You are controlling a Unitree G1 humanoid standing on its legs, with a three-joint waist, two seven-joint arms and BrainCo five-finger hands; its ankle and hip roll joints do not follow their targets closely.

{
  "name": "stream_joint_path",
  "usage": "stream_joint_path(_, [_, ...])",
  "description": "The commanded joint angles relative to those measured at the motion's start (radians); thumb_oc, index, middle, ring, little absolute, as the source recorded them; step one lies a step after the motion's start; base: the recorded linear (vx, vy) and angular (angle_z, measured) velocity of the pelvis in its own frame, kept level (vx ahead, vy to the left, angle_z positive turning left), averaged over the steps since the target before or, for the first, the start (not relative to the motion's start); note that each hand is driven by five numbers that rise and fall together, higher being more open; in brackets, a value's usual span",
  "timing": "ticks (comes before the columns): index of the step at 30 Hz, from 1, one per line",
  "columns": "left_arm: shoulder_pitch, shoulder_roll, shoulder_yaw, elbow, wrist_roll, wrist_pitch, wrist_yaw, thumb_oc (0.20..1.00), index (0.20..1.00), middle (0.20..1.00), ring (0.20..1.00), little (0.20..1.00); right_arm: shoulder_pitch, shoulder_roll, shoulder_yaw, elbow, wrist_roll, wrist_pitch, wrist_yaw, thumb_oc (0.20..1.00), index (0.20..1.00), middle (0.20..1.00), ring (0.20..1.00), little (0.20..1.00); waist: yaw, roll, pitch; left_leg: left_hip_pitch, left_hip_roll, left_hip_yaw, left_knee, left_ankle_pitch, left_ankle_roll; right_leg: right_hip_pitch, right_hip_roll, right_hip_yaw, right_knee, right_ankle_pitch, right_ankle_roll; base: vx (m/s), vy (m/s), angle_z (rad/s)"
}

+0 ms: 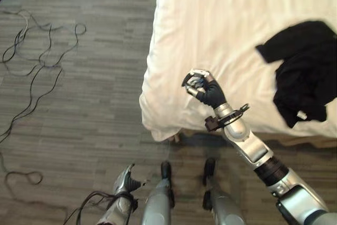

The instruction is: Tidy up the quilt and then pick up the clothes from the bed and put them into the laundry hamper.

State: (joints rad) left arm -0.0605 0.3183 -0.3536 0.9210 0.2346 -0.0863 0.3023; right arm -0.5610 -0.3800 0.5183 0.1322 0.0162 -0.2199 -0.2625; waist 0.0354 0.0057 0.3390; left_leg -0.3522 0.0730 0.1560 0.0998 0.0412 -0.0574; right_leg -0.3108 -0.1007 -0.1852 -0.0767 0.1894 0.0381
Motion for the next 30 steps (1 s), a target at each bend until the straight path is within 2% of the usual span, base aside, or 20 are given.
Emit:
stream_joint_path(1, [-0.018, -0.02, 0.035, 0.025, -0.184, -0.04, 0.01, 1.0, 1.0, 1.0, 1.0, 1.0, -0.011, -0.034, -0.071, 0.186, -0.219, 0.047, -0.166, 0.2, 0.2, 0.2, 0.2, 0.2, 0.022, 0.037, 0.084, -0.001, 0.039, -0.029, 0.042, -0.052, -0.032, -0.049, -0.068, 0.036, 0.253, -0.256, 0.079, -0.08, -0.057, 0.02])
stream_joint_path(2, [-0.018, -0.02, 0.035, 0.025, -0.184, -0.04, 0.01, 1.0, 1.0, 1.0, 1.0, 1.0, -0.012, -0.034, -0.07, 0.187, -0.219, 0.046, -0.167, 0.2, 0.2, 0.2, 0.2, 0.2, 0.021, 0.037, 0.08, -0.006, 0.038, -0.03, 0.042, -0.049, -0.032, -0.053, -0.068, 0.036, 0.251, -0.253, 0.079, -0.05, -0.048, 0.0])
stream_joint_path(3, [0.002, -0.023, 0.057, 0.017, -0.197, -0.042, 0.008, 1.0, 1.0, 1.0, 1.0, 1.0, 0.07, -0.053, -0.132, 0.264, -0.242, 0.074, -0.19, 0.2, 0.2, 0.2, 0.2, 0.2, 0.018, 0.035, 0.087, -0.02, 0.041, -0.037, 0.077, -0.068, -0.029, -0.064, -0.067, 0.036, 0.288, -0.271, 0.078, -0.03, -0.024, -0.02])
stream_joint_path(6, [-0.024, -0.018, 0.065, 0.038, -0.202, -0.038, -0.001, 1.0, 1.0, 1.0, 1.0, 1.0, 0.164, -0.053, -0.184, 0.363, -0.202, 0.066, -0.203, 0.2, 0.2, 0.2, 0.2, 0.2, 0.001, 0.024, 0.085, -0.02, 0.041, -0.044, 0.112, -0.089, -0.023, -0.06, -0.067, 0.041, 0.311, -0.282, 0.075, -0.01, 0.006, 0.0])
stream_joint_path(8, [-0.029, -0.012, 0.064, 0.054, -0.193, -0.027, -0.011, 1.0, 1.0, 1.0, 1.0, 1.0, 0.329, -0.04, -0.257, 0.519, -0.133, 0.071, -0.191, 0.2, 0.2, 0.2, 0.2, 0.2, -0.031, 0.0, 0.062, 0.034, 0.042, -0.039, 0.093, -0.108, -0.019, -0.008, -0.067, 0.043, 0.285, -0.279, 0.08, 0.12, 0.066, 0.12])
stream_joint_path(10, [-0.031, -0.012, 0.066, 0.071, -0.2, -0.022, -0.017, 1.0, 1.0, 1.0, 1.0, 1.0, 0.376, -0.034, -0.267, 0.566, -0.123, 0.078, -0.177, 0.2, 0.2, 0.2, 0.2, 0.2, -0.042, -0.011, 0.049, 0.063, 0.041, -0.036, 0.083, -0.115, -0.017, 0.022, -0.066, 0.042, 0.27, -0.275, 0.082, 0.16, 0.049, 0.05])
stream_joint_path(11, [-0.039, -0.011, 0.08, 0.1, -0.201, -0.011, -0.02, 1.0, 1.0, 1.0, 1.0, 1.0, 0.465, -0.022, -0.295, 0.642, -0.106, 0.089, -0.143, 0.2, 0.2, 0.2, 0.2, 0.2, -0.066, -0.035, 0.014, 0.133, 0.04, -0.023, 0.048, -0.121, -0.014, 0.096, -0.058, 0.04, 0.222, -0.266, 0.089, 0.11, 0.035, -0.09])
stream_joint_path(12, [-0.039, -0.011, 0.08, 0.1, -0.201, -0.011, -0.02, 1.0, 1.0, 1.0, 1.0, 1.0, 0.465, -0.021, -0.295, 0.642, -0.106, 0.089, -0.143, 0.2, 0.2, 0.2, 0.2, 0.2, -0.067, -0.036, 0.013, 0.133, 0.039, -0.023, 0.044, -0.117, -0.013, 0.095, -0.059, 0.039, 0.219, -0.263, 0.089, 0.29, 0.161, -0.1])
stream_joint_path(13, [-0.03, 0.005, 0.078, 0.135, -0.167, -0.002, -0.033, 1.0, 1.0, 1.0, 1.0, 1.0, 0.553, 0.011, -0.337, 0.766, -0.043, 0.101, -0.083, 1.0, 1.0, 1.0, 1.0, 1.0, -0.092, -0.058, -0.047, 0.224, 0.022, -0.008, -0.03, -0.109, -0.003, 0.18, -0.06, 0.045, 0.151, -0.236, 0.102, 0.16, 0.128, -0.16])
stream_joint_path(14, [-0.03, 0.005, 0.078, 0.135, -0.167, -0.002, -0.033, 1.0, 1.0, 1.0, 1.0, 1.0, 0.553, 0.011, -0.337, 0.766, -0.043, 0.101, -0.083, 1.0, 1.0, 1.0, 1.0, 1.0, -0.092, -0.058, -0.049, 0.223, 0.021, -0.008, -0.033, -0.106, -0.003, 0.179, -0.06, 0.045, 0.149, -0.234, 0.102, 0.21, 0.172, -0.16])
stream_joint_path(16, [-0.016, 0.001, 0.085, 0.154, -0.156, 0.003, -0.046, 1.0, 1.0, 1.0, 1.0, 1.0, 0.605, 0.039, -0.352, 0.841, -0.016, 0.112, -0.048, 1.0, 1.0, 1.0, 1.0, 1.0, -0.102, -0.068, -0.102, 0.293, 0.004, 0.004, -0.098, -0.094, 0.005, 0.23, -0.064, 0.05, 0.111, -0.21, 0.116, 0.12, 0.143, -0.32])
stream_joint_path(20, [-0.006, -0.001, 0.095, 0.157, -0.164, 0.002, -0.046, 1.0, 1.0, 1.0, 1.0, 1.0, 0.62, 0.073, -0.356, 0.918, 0.01, 0.124, -0.022, 1.0, 1.0, 1.0, 1.0, 1.0, -0.102, -0.075, -0.142, 0.356, -0.013, 0.006, -0.153, -0.086, 0.01, 0.279, -0.07, 0.049, 0.093, -0.2, 0.128, 0.07, 0.122, -0.19])
stream_joint_path(24, [-0.003, 0.005, 0.13, 0.139, -0.224, 0.002, -0.047, 1.0, 1.0, 1.0, 1.0, 1.0, 0.609, 0.112, -0.356, 0.994, 0.027, 0.143, -0.008, 1.0, 1.0, 1.0, 1.0, 1.0, -0.102, -0.073, -0.165, 0.412, -0.021, 0.019, -0.184, -0.09, 0.018, 0.293, -0.079, 0.037, 0.133, -0.2, 0.143, 0.02, 0.105, 0.07])
stream_joint_path(25, [-0.019, 0.013, 0.136, 0.138, -0.254, 0.004, -0.049, 1.0, 1.0, 1.0, 1.0, 1.0, 0.583, 0.119, -0.342, 1.008, 0.023, 0.154, -0.004, 1.0, 1.0, 1.0, 1.0, 1.0, -0.095, -0.064, -0.153, 0.434, -0.008, 0.063, -0.187, -0.095, 0.019, 0.273, -0.091, -0.012, 0.206, -0.192, 0.147, -0.02, 0.06, -0.06])
stream_joint_path(26, [-0.02, 0.013, 0.136, 0.138, -0.254, 0.004, -0.049, 1.0, 1.0, 1.0, 1.0, 1.0, 0.582, 0.119, -0.342, 1.008, 0.023, 0.154, -0.004, 1.0, 1.0, 1.0, 1.0, 1.0, -0.093, -0.064, -0.151, 0.436, -0.008, 0.065, -0.187, -0.095, 0.019, 0.272, -0.091, -0.01, 0.209, -0.194, 0.148, -0.05, 0.052, -0.31])
stream_joint_path(27, [-0.037, 0.013, 0.118, 0.142, -0.245, 0.003, -0.061, 1.0, 1.0, 1.0, 1.0, 1.0, 0.554, 0.117, -0.318, 1.005, 0.009, 0.154, 0.003, 1.0, 1.0, 1.0, 1.0, 1.0, -0.09, -0.056, -0.144, 0.449, 0.007, 0.106, -0.187, -0.096, 0.013, 0.248, -0.104, -0.112, 0.273, -0.191, 0.146, -0.02, 0.02, -0.82])
stream_joint_path(28, [-0.037, 0.013, 0.118, 0.142, -0.245, 0.003, -0.061, 1.0, 1.0, 1.0, 1.0, 1.0, 0.554, 0.117, -0.318, 1.005, 0.009, 0.154, 0.003, 1.0, 1.0, 1.0, 1.0, 1.0, -0.09, -0.056, -0.144, 0.449, 0.007, 0.106, -0.187, -0.096, 0.013, 0.247, -0.104, -0.112, 0.275, -0.192, 0.146, 0.01, -0.006, -1.15])
stream_joint_path(29, [-0.038, 0.004, 0.073, 0.148, -0.201, 0.002, -0.077, 1.0, 1.0, 1.0, 1.0, 1.0, 0.539, 0.119, -0.294, 1.001, -0.008, 0.155, 0.011, 1.0, 1.0, 1.0, 1.0, 1.0, -0.099, -0.058, -0.139, 0.473, 0.017, 0.157, -0.187, -0.102, 0.008, 0.216, -0.084, -0.197, 0.298, -0.197, 0.144, 0.11, -0.02, -1.12])
stream_joint_path(30, [-0.03, -0.004, 0.048, 0.155, -0.173, 0.006, -0.09, 1.0, 1.0, 1.0, 1.0, 1.0, 0.533, 0.12, -0.284, 1.002, -0.017, 0.156, 0.01, 1.0, 1.0, 1.0, 1.0, 1.0, -0.101, -0.053, -0.138, 0.499, 0.019, 0.179, -0.185, -0.125, 0.007, 0.211, -0.088, -0.256, 0.31, -0.212, 0.148, 0.13, -0.019, -0.78])
